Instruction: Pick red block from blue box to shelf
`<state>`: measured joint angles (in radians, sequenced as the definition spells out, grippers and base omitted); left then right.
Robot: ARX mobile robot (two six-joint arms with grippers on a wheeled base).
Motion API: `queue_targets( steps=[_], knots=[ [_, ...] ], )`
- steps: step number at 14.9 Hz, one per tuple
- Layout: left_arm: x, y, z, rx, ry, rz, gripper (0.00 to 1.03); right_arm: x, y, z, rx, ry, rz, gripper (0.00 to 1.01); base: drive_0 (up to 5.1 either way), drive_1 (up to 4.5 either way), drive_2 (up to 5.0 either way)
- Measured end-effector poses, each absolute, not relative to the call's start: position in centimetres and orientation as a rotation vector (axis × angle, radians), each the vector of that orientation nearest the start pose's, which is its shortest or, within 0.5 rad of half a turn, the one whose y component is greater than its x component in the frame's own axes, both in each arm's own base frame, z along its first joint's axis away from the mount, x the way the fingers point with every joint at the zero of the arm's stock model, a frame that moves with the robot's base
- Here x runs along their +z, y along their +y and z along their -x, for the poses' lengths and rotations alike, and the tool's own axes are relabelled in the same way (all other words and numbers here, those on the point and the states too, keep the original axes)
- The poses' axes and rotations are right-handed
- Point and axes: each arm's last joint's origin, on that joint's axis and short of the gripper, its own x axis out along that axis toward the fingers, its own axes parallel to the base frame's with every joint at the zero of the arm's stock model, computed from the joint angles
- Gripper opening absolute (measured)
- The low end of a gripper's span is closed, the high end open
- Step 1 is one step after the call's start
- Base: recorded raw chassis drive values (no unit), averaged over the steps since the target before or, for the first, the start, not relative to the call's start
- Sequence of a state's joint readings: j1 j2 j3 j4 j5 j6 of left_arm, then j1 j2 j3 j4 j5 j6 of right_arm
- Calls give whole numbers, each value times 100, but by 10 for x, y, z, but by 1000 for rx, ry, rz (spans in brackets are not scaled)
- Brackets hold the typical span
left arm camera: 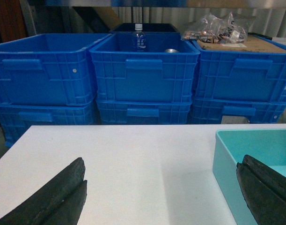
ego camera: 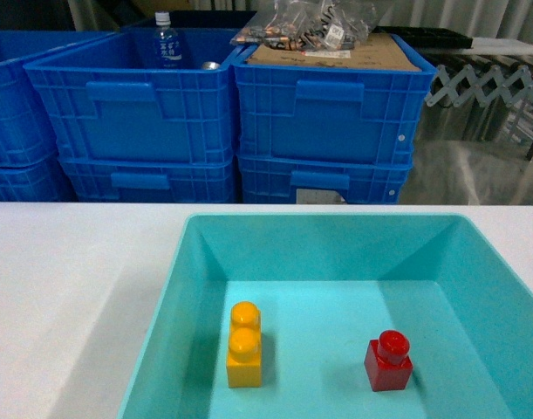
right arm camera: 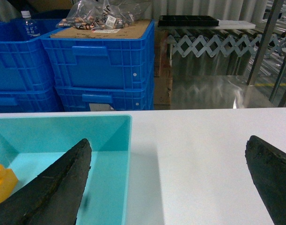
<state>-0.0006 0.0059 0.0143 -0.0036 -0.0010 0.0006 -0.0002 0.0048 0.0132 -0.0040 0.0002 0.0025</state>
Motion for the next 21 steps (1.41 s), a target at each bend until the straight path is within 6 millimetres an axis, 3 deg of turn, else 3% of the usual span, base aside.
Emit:
queue_targets(
  steps=[21],
  knots=[
    [168,0,-97,0,-5,-1,98,167,0,-97,-1,-4,-2,98,0,0,0]
  ],
)
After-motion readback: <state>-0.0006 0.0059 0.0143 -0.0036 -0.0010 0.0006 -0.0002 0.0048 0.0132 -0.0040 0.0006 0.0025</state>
